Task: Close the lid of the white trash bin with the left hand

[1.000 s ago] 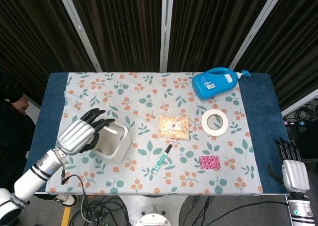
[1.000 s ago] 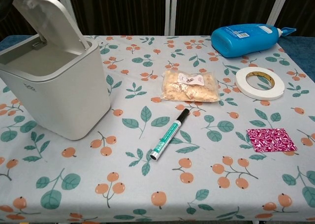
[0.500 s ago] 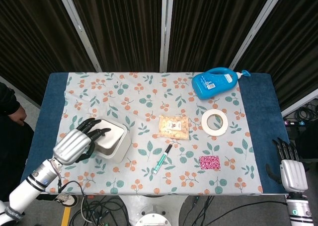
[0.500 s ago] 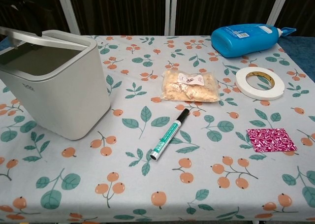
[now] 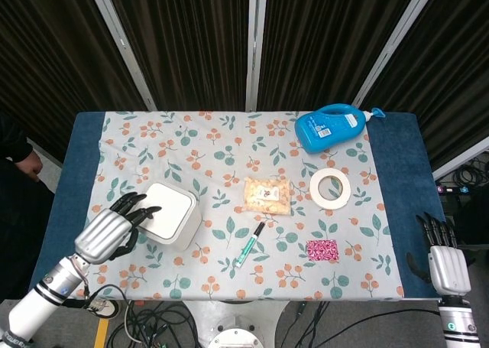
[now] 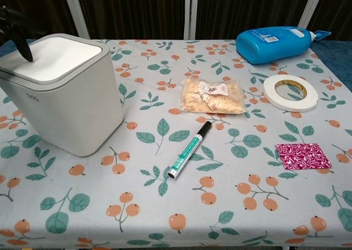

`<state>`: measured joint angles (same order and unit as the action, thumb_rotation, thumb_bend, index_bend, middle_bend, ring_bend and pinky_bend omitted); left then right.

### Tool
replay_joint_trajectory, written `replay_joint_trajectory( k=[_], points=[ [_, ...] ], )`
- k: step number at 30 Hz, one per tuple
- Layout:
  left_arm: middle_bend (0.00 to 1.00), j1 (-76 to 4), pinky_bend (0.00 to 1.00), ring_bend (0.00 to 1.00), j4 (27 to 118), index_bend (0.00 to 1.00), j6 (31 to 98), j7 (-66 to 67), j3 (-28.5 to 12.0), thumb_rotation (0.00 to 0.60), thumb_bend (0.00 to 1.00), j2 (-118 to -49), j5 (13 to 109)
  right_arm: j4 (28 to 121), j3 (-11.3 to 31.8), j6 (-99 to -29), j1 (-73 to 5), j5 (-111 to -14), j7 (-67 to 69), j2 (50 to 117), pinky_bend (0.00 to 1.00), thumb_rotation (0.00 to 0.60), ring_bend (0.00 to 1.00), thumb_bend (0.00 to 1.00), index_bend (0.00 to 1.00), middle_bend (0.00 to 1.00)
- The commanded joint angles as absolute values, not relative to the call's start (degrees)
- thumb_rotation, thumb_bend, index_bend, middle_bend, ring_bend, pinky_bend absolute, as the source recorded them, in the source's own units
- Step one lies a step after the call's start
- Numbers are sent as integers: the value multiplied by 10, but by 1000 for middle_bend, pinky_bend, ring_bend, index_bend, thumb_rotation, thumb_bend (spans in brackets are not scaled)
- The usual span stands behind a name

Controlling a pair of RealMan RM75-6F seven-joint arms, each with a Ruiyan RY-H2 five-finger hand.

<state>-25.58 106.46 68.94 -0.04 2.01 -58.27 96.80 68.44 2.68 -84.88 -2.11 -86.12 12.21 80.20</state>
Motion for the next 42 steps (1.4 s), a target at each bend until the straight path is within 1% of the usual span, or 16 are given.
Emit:
replay_joint_trajectory(
  k=[1,11,16,19,24,27,31,33,35,36,37,38,40,42],
  points=[
    [315,-247,88,64,1054,144,699,0,26,600,756,-597,975,685,26,-848,-21,-862,121,803,0,600,0,323,0,0],
    [315,-237,87,64,1030,143,703,5,34,600,756,-629,980,679,22,-841,-24,-864,120,809,0,600,0,322,0,0],
    [313,-234,87,64,1024,143,712,2,30,600,756,-633,978,677,23,-843,-23,-864,122,809,0,600,0,322,0,0],
    [304,-226,88,64,1023,143,751,-14,15,600,745,-632,984,677,23,-845,-23,-863,123,808,0,600,0,322,0,0],
    [279,-197,92,64,1000,144,844,-40,-16,600,702,-638,984,675,23,-843,-23,-862,125,809,0,600,0,322,0,0],
    [269,-176,93,64,984,147,853,-29,-10,600,664,-634,960,674,24,-844,-23,-862,126,809,0,600,0,322,0,0],
    [206,-147,97,63,952,151,830,9,12,600,529,-631,909,678,26,-845,-22,-859,128,807,0,600,0,323,0,0],
    [162,-127,95,60,920,123,842,23,18,600,418,-644,895,683,28,-847,-23,-859,124,805,0,600,0,323,0,0],
    [103,-111,88,37,900,80,852,9,23,600,230,-653,889,686,29,-848,-23,-859,121,804,0,600,0,323,0,0],
    [85,-102,85,28,888,66,855,-6,28,600,166,-657,887,687,29,-847,-24,-859,119,804,0,600,0,323,0,0],
    [61,-97,80,14,880,45,855,-16,32,600,71,-660,887,688,29,-846,-24,-859,117,805,0,600,0,323,0,0],
    [49,-93,75,7,873,31,854,-23,36,600,23,-662,887,689,28,-845,-25,-859,115,805,0,600,0,323,0,0],
    [43,-88,67,0,859,15,849,-27,43,600,0,-666,891,692,26,-842,-25,-860,111,806,0,600,0,323,0,0],
    [43,-86,59,0,852,8,846,-22,45,600,0,-671,893,694,26,-843,-26,-862,108,807,0,600,0,322,0,0]
  ],
)
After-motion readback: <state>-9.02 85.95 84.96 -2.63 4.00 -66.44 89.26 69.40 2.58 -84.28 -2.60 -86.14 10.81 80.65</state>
